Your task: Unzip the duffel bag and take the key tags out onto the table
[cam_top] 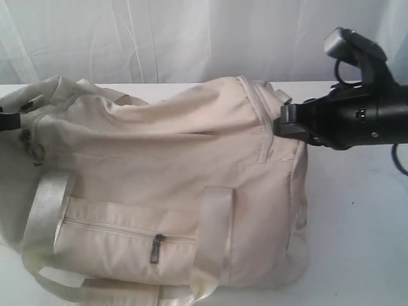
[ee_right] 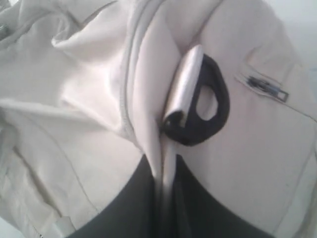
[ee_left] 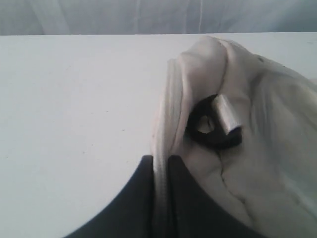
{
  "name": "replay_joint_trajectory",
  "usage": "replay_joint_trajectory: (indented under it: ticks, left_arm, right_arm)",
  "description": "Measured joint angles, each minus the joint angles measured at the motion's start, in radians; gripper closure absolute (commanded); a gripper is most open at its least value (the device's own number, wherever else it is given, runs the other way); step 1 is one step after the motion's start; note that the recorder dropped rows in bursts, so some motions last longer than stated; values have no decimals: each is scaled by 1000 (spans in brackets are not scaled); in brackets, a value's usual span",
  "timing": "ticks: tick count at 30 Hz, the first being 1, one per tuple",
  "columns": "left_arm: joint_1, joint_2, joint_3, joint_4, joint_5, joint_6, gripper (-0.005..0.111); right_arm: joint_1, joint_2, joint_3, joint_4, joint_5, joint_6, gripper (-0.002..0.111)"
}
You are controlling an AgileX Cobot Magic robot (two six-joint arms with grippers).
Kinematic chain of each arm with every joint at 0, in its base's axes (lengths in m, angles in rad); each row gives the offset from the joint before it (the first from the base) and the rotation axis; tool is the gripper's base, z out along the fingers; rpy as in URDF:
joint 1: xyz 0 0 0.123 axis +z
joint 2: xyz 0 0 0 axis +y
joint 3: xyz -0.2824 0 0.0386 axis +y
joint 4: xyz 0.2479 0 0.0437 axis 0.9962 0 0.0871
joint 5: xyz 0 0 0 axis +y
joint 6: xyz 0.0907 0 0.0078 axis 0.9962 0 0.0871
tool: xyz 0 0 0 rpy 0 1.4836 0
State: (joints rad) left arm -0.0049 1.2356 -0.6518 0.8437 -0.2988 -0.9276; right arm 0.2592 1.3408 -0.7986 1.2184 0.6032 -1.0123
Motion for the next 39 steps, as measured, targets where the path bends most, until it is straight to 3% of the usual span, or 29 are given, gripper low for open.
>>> replay_joint_trajectory:
  ticks: [5, 9, 14, 20, 25, 28, 32, 35, 39]
  left_arm:
    - [-11, -100, 2, -8, 139, -65, 107]
    - [-20, -174, 9, -47, 218, -82, 107]
    - [-20, -280, 69, -153, 285, -77, 107]
    - [0, -361, 133, -179, 351, -66, 107]
    - [5, -372, 139, -175, 299, -62, 106]
    - [5, -372, 143, -156, 257, -60, 92]
    - [7, -372, 143, -141, 202, -58, 61]
    - [9, -378, 138, -135, 159, -59, 44]
    - [18, -378, 101, -133, 147, -59, 41]
  right_arm:
    - [-99, -41, 0, -120, 116, 110, 108]
    - [-119, -44, -5, -129, 168, 133, 107]
    - [-120, -45, -15, -123, 195, 137, 86]
    - [-157, -52, -91, -152, 90, 137, 42]
    - [-157, -52, -172, -138, 88, 137, 38]
    - [-146, -52, -221, -128, 53, 137, 38]
    - [-106, -26, -280, -124, 21, 127, 38]
    - [-72, 23, -313, -121, -4, 115, 38]
    - [-37, 103, -339, -121, -27, 112, 38]
